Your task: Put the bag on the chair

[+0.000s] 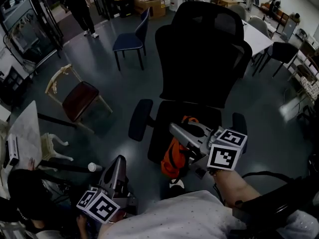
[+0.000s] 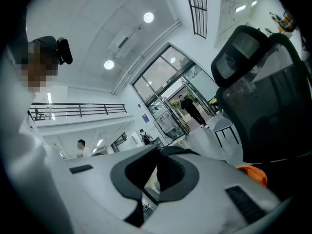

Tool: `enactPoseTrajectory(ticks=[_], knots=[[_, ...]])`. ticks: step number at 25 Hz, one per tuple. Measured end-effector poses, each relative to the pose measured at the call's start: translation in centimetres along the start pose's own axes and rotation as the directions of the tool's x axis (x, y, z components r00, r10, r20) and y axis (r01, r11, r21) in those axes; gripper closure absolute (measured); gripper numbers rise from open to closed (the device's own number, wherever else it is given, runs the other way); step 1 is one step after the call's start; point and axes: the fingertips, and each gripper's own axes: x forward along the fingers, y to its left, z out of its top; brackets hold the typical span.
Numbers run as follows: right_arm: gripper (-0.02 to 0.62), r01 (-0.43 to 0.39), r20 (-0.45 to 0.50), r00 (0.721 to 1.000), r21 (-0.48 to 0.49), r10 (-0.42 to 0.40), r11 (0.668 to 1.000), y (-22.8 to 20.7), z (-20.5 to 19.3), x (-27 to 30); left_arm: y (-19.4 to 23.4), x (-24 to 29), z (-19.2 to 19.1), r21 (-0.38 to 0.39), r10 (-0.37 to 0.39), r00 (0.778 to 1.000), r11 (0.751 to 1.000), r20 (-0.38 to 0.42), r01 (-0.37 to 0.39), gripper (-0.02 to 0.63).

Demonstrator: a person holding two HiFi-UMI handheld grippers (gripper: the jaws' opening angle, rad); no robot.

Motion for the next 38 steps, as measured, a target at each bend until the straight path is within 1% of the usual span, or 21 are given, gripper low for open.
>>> enactPoseTrajectory(ticks=[4,7,15,20,27,38], knots=[[0.597,-0.003,-0.017,1.000,0.003,0.003,1.000,-1.9,0.1,0.8,0.5,0.7,-0.1,-0.001,0.030,1.000,1.000,0.003,-0.030,0.609],[0.597,-0.003,-0.022,1.000,0.011,0.003,1.000,-4.2,0.8,2.1,1.1,2.2,0.3,-0.001,0.052,0.999,0.999,0.003,-0.052,0.609],[0.597,0.032,-0.043,0.999,0.054,-0.030,0.998,-9.2,1.0,3.5,2.9,4.2,-0.6,-0.020,0.118,0.992,0.993,-0.045,-0.119,0.609],[0.597,0.049,-0.045,0.998,0.085,-0.045,0.995,-11.7,0.5,4.5,3.9,5.3,-0.7,-0.019,0.136,0.989,0.990,-0.060,-0.137,0.609],[0.597,0.053,-0.070,0.996,0.096,-0.046,0.994,-13.0,-0.7,5.1,5.0,5.0,-0.8,-0.027,0.169,0.984,0.985,-0.053,-0.171,0.609],[0.595,0.076,-0.127,0.990,0.134,-0.058,0.988,-14.8,-3.1,4.9,4.7,5.9,-1.8,-0.030,0.178,0.981,0.983,-0.072,-0.181,0.609]])
